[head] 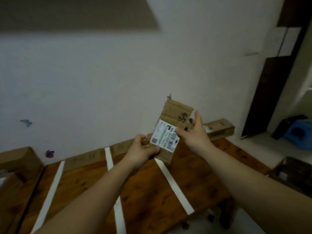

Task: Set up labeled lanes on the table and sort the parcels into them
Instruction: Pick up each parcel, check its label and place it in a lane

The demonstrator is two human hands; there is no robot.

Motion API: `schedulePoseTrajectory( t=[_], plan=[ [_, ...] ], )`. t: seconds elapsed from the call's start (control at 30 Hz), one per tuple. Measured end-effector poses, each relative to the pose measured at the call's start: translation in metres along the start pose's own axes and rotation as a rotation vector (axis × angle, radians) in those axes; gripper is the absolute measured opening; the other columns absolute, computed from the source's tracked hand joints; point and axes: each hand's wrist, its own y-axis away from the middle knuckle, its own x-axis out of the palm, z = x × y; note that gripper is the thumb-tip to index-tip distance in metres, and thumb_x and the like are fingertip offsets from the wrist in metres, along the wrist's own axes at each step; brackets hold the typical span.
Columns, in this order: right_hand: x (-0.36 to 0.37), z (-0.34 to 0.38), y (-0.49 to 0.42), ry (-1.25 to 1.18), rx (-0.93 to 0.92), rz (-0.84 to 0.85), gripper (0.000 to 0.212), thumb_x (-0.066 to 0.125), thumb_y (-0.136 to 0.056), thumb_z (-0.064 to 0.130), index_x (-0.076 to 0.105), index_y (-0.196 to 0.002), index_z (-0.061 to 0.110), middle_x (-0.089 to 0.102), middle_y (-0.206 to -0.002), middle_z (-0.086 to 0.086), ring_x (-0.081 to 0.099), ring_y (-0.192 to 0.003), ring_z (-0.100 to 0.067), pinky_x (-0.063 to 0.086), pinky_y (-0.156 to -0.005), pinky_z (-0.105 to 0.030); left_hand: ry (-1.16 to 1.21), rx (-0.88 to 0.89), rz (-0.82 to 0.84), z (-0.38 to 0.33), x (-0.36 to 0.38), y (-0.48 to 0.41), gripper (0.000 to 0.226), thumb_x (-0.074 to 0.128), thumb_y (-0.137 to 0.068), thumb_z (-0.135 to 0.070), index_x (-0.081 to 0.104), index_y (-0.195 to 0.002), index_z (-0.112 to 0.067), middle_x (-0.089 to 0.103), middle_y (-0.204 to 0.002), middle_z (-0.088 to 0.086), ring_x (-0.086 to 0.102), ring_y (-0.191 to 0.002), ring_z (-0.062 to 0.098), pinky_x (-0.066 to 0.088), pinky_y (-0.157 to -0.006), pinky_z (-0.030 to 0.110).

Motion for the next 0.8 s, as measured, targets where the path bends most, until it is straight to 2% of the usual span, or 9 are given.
schedulePoseTrajectory(
  t=[0.07,0.13,0.23,0.3,0.43,0.5,0.57,0.73,0.8],
  plan=[
    [-0.025,-0.010,-0.004,0.099,-0.005,0.025,0.076,0.068,-0.084,0.008,0.029,-0.141,0.041,0.057,-0.127,0.011,0.059,-0.114,-0.016,0.053,-0.092,-0.046,-0.036,-0.008,0.142,-0.003,0.037,-0.012,0.072,0.067,-0.083,-0.002,0.029,-0.131,-0.040,0.054,-0.118,0.004,0.063,-0.099,0.025,0.057,-0.077,0.037],
    [-0.053,-0.017,-0.006,0.137,0.020,0.034,0.070,0.064,-0.088,0.008,0.031,-0.139,0.042,0.062,-0.115,0.009,0.064,-0.104,-0.013,0.057,-0.084,-0.037,-0.188,-0.034,0.265,-0.006,0.068,-0.023,0.071,0.064,-0.088,-0.014,0.024,-0.135,-0.049,0.056,-0.112,-0.005,0.061,-0.102,0.025,0.054,-0.082,0.042],
    [-0.101,-0.022,-0.012,0.145,0.082,-0.023,0.055,0.055,-0.094,0.006,0.040,-0.134,0.040,0.064,-0.112,0.004,0.067,-0.086,-0.005,0.056,-0.063,-0.020,-0.325,-0.094,0.346,-0.013,0.104,-0.048,0.055,0.057,-0.091,-0.039,0.031,-0.140,-0.039,0.052,-0.127,-0.003,0.055,-0.106,0.020,0.052,-0.088,0.045],
    [-0.126,-0.028,-0.015,0.141,0.134,-0.049,0.051,0.053,-0.095,0.007,0.041,-0.133,0.039,0.064,-0.109,0.003,0.068,-0.074,-0.003,0.052,-0.054,-0.016,-0.220,-0.066,0.296,-0.021,0.127,-0.071,0.054,0.056,-0.091,-0.039,0.030,-0.138,-0.032,0.048,-0.136,0.001,0.056,-0.104,0.019,0.053,-0.079,0.042],
    [-0.156,-0.042,-0.034,0.217,0.155,-0.032,0.053,0.053,-0.096,0.009,0.039,-0.143,0.029,0.061,-0.101,0.009,0.068,-0.075,-0.002,0.052,-0.056,-0.014,0.094,-0.047,0.219,-0.032,0.176,-0.123,0.086,0.064,-0.088,-0.029,0.003,-0.147,-0.043,0.063,-0.113,-0.001,0.067,-0.089,0.023,0.058,-0.066,0.041],
    [-0.171,-0.045,-0.051,0.284,0.127,-0.056,0.048,0.053,-0.096,0.011,0.042,-0.141,0.026,0.057,-0.094,0.018,0.064,-0.074,0.005,0.049,-0.056,-0.010,0.104,-0.029,0.219,-0.034,0.192,-0.148,0.070,0.065,-0.088,-0.026,0.023,-0.141,-0.038,0.067,-0.097,0.001,0.070,-0.077,0.021,0.056,-0.054,0.036],
    [-0.189,-0.048,-0.073,0.407,0.113,-0.081,0.043,0.054,-0.096,0.019,0.046,-0.138,0.025,0.055,-0.095,0.023,0.060,-0.077,0.007,0.047,-0.055,-0.007,0.137,-0.025,0.204,-0.035,0.205,-0.175,0.047,0.067,-0.087,-0.021,0.038,-0.124,-0.024,0.066,-0.097,0.007,0.071,-0.066,0.019,0.058,-0.057,0.041],
    [-0.228,-0.068,-0.129,0.636,0.127,-0.204,0.036,0.055,-0.095,0.035,0.053,-0.130,0.025,0.056,-0.115,0.004,0.053,-0.083,0.002,0.039,-0.061,-0.009,0.210,0.002,0.107,-0.029,0.235,-0.231,0.038,0.066,-0.087,-0.017,0.040,-0.115,-0.013,0.063,-0.109,0.013,0.070,-0.075,0.018,0.059,-0.061,0.036],
    [-0.241,-0.081,-0.150,0.577,0.218,-0.274,0.051,0.058,-0.092,0.041,0.044,-0.138,0.022,0.049,-0.128,-0.002,0.051,-0.096,-0.008,0.042,-0.068,-0.015,0.270,0.002,0.033,-0.026,0.246,-0.248,0.041,0.064,-0.089,-0.017,0.039,-0.120,-0.011,0.062,-0.112,0.013,0.068,-0.079,0.018,0.057,-0.054,0.028]
  ],
)
